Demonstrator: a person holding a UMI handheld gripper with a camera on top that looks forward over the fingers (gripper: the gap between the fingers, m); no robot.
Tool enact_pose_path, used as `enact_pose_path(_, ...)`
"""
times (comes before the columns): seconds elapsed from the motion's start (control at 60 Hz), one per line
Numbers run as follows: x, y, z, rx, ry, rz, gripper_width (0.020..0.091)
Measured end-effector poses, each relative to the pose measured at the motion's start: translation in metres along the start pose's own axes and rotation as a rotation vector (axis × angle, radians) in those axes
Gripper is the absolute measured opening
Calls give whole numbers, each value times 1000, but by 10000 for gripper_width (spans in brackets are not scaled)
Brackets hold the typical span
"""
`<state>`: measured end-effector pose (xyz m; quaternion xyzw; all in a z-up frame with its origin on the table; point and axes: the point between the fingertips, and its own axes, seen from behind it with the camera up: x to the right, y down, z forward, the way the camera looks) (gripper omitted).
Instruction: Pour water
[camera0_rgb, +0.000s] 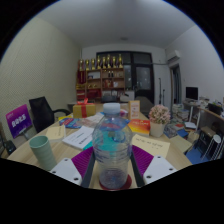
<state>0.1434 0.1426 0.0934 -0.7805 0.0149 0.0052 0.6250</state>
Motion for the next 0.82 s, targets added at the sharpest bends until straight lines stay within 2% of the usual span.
enact_pose_path(0.117,-8,8,-23,-97,-31,29,859)
enact_pose_path(0.233,1,10,-48,-128,54,46,838)
enact_pose_path(0.367,-12,-4,-97,-126,101,70,836)
enact_pose_path(0.617,-97,-77,-229,-108,206,57,838)
enact_pose_path(0.817,-167,-123,-317,-103,236,66,835)
